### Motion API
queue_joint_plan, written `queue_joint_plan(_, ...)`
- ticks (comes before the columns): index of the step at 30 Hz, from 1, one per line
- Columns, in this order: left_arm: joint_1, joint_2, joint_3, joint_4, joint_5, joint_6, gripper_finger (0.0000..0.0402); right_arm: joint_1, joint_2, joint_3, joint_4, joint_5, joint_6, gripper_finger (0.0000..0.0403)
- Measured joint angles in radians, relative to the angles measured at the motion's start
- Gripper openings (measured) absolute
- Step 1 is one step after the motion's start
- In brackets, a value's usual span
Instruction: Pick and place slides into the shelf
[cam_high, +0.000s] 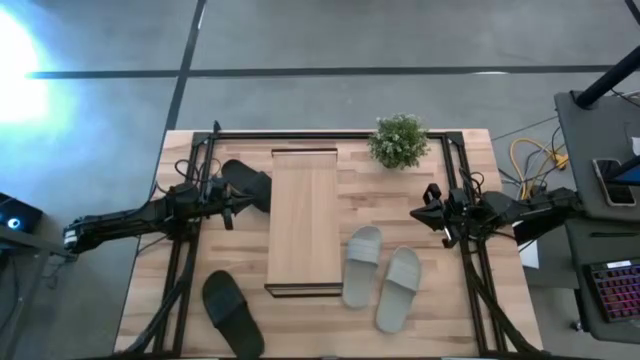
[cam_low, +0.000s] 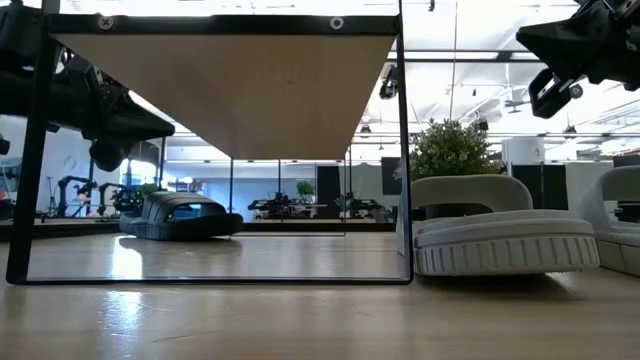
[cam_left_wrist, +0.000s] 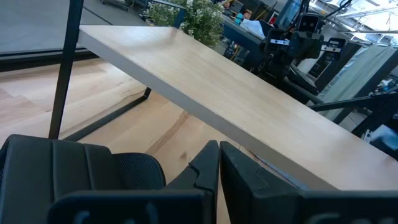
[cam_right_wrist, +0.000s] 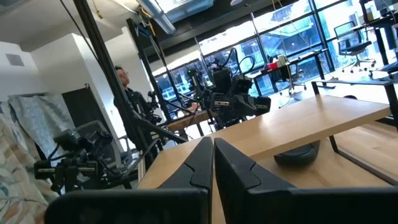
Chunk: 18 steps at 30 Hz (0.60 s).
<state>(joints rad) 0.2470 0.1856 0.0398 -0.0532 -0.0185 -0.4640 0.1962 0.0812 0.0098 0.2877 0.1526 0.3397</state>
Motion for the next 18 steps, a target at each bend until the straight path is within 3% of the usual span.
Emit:
queue_joint_plan(13,0.0,0.0,0.0,0.0,0.0,0.0,0.0,0.0,0.0,0.0,0.009,-0.002,0.019,0.0009)
queue_joint_plan(16,0.0,0.0,0.0,0.0,0.0,0.0,0.0,0.0,0.002,0.0,0.033,-0.002,0.221,0.0009)
queue_joint_plan(18,0.0,0.0,0.0,0.0,0.0,0.0,0.0,0.0,0.006,0.0,0.047,-0.02,0.509,0.0009)
